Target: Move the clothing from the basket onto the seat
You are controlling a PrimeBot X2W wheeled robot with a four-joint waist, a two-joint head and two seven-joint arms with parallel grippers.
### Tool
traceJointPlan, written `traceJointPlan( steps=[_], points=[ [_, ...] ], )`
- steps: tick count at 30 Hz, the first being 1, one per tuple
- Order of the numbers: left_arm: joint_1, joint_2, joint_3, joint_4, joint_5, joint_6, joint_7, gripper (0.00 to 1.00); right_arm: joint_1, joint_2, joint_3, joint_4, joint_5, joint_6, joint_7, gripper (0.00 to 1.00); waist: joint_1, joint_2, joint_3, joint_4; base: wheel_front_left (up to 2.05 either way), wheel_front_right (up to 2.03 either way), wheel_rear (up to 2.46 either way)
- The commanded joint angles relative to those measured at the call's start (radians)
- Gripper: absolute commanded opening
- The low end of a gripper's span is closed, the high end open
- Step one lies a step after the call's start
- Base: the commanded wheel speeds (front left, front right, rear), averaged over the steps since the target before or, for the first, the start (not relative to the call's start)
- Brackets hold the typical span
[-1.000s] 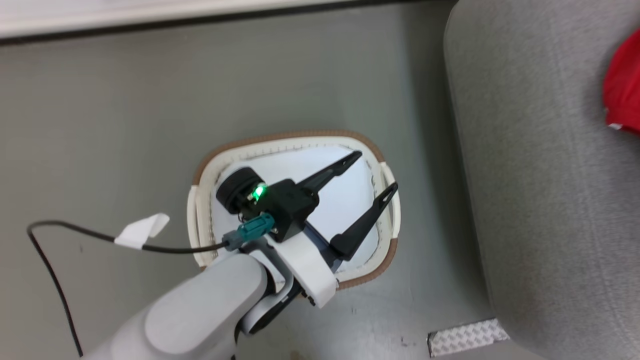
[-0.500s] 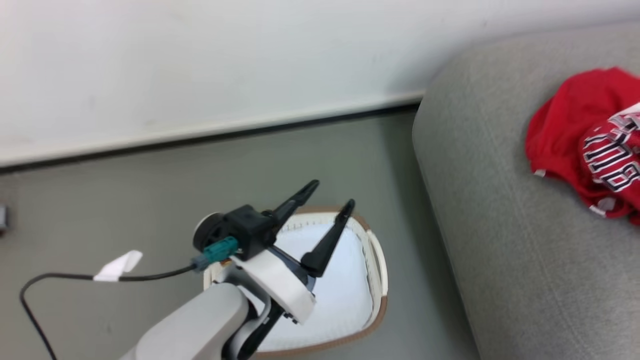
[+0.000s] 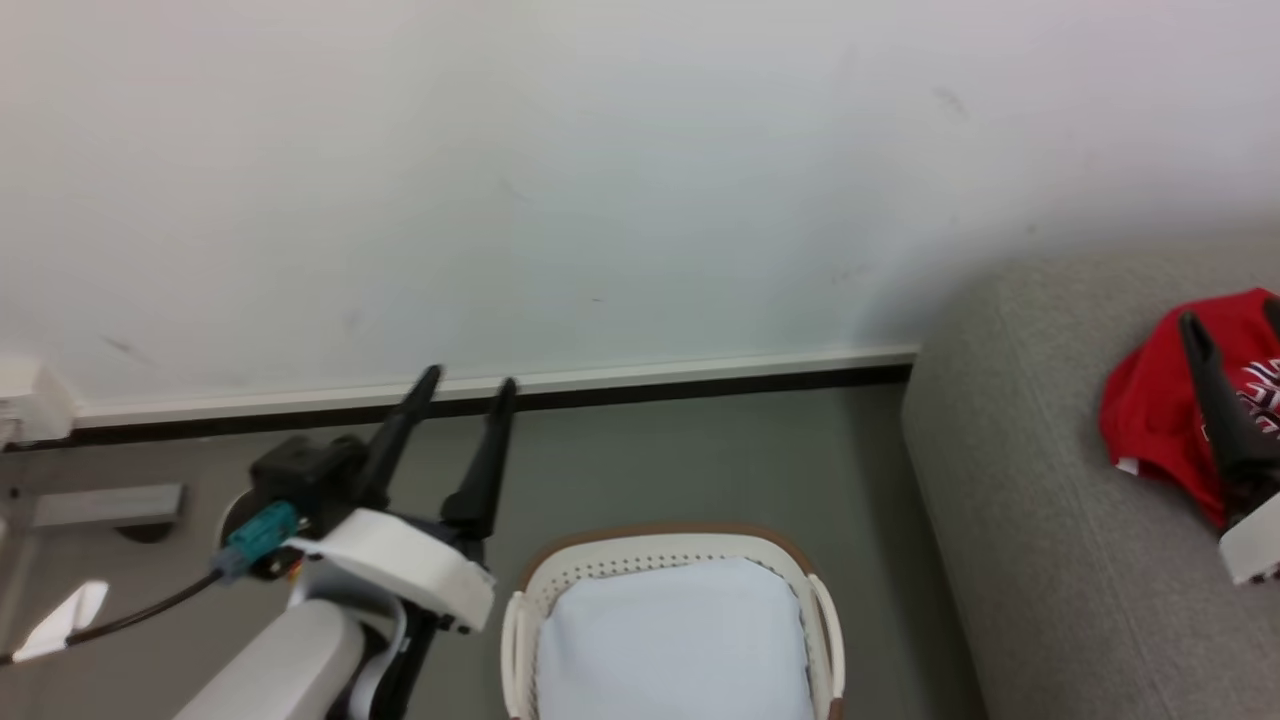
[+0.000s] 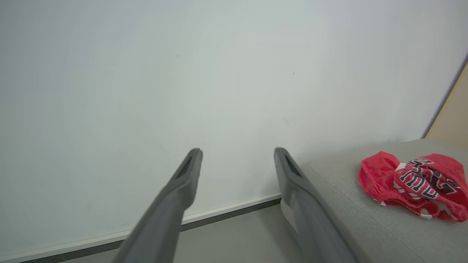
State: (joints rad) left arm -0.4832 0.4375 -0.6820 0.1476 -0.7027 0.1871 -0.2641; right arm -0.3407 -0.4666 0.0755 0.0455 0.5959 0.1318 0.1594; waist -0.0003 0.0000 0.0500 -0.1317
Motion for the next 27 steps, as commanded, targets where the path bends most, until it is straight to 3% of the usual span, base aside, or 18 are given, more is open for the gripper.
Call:
traceJointPlan(
  steps=[1, 7, 15, 20, 27],
  points=[
    [0.047, 0.005, 0.038, -0.013, 0.011, 0.017, 0.000, 1.00, 0.048, 0.026, -0.014, -0.013, -0.019, -0.002, -0.022, 1.00, 0.0003, 0.0000, -0.040, 0.052, 0.00, 0.00, 0.00],
    [0.185, -0.011, 0.187, -0.044, 0.043, 0.041, 0.000, 1.00, 0.160, 0.160, -0.074, -0.025, -0.076, -0.002, -0.141, 1.00, 0.0003, 0.0000, -0.053, 0.095, 0.00, 0.00, 0.00],
    [0.368, -0.113, 0.384, -0.048, 0.121, -0.006, 0.000, 1.00, 0.287, 0.295, -0.058, 0.043, -0.142, -0.002, -0.336, 1.00, 0.0003, 0.0000, -0.065, 0.110, 0.00, 0.00, 0.00],
    [0.429, -0.173, 0.457, -0.001, 0.196, -0.066, 0.000, 1.00, 0.303, 0.314, -0.012, 0.111, -0.190, -0.002, -0.407, 1.00, 0.0003, 0.0000, -0.067, 0.104, 0.00, 0.00, 0.00],
    [0.450, -0.247, 0.537, 0.030, 0.299, -0.142, 0.000, 1.00, 0.271, 0.324, 0.016, 0.161, -0.214, -0.002, -0.425, 1.00, 0.0003, 0.0000, -0.064, 0.100, 0.00, 0.00, 0.00]
  ],
)
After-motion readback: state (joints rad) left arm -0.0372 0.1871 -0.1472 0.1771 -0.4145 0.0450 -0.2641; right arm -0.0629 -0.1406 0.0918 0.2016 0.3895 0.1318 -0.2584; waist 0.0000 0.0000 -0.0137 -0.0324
